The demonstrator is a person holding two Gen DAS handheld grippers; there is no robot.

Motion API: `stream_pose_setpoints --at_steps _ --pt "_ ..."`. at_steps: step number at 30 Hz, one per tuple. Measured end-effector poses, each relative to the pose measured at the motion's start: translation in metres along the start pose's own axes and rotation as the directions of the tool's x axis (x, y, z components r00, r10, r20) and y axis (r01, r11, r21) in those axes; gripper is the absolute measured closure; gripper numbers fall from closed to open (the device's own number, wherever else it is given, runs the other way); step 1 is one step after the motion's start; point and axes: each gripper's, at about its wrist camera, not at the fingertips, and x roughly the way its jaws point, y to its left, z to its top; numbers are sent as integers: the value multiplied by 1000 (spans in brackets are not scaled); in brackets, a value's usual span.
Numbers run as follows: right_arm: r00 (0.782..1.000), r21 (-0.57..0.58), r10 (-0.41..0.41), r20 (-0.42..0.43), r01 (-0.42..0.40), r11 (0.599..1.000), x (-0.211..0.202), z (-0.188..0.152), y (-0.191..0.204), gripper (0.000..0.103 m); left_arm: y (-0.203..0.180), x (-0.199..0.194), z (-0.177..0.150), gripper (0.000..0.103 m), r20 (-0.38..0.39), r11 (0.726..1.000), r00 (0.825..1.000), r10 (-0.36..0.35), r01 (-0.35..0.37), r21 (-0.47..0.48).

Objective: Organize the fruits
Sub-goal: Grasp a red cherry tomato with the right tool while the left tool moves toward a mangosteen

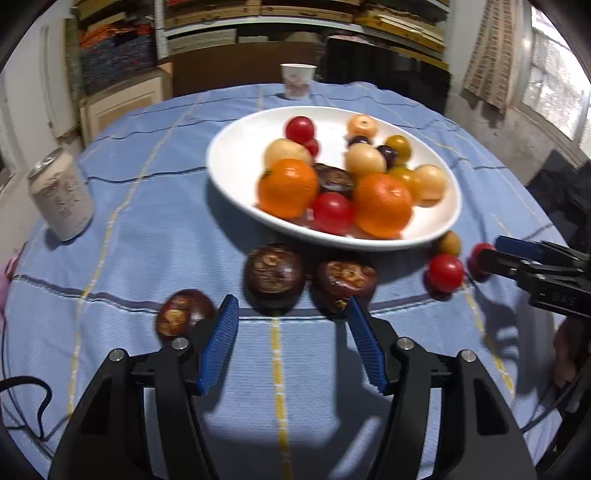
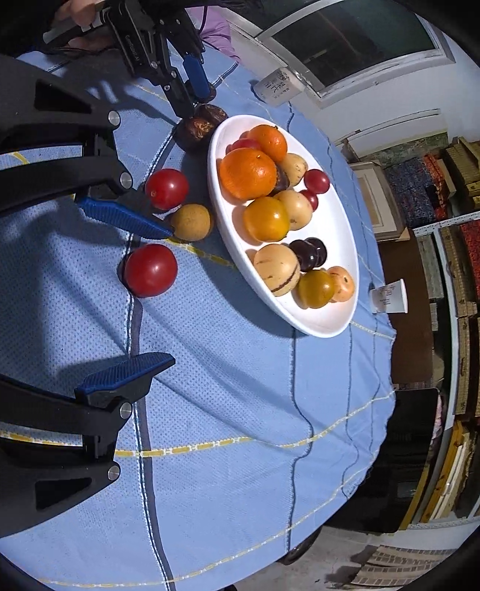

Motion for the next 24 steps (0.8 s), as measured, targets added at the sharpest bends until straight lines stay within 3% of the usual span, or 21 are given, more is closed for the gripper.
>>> stream_pose_setpoints --at_steps 4,9,11,15,21,24 --pt "1000 -29 -9 -23 9 1000 5 0 6 39 -5 1 -1 43 -2 1000 1000 -2 2 21" --pt "1000 -65 -11 -10 11 998 3 -1 13 67 2 1 0 42 -3 1000 1000 -20 20 -18" --pt "1000 -81 -24 10 24 996 -1 -1 17 73 3 0 -1 42 -1 999 1000 -21 21 -26" --pt "998 -87 -20 56 24 996 -10 -1 17 73 12 0 0 41 3 997 1000 -17 17 -69" --pt "998 -96 -3 70 9 995 -13 0 18 73 32 2 5 35 12 986 998 62 -60 -153" --pt "998 -110 4 70 3 994 -14 0 20 73 24 11 11 32 -3 991 996 85 -85 -102"
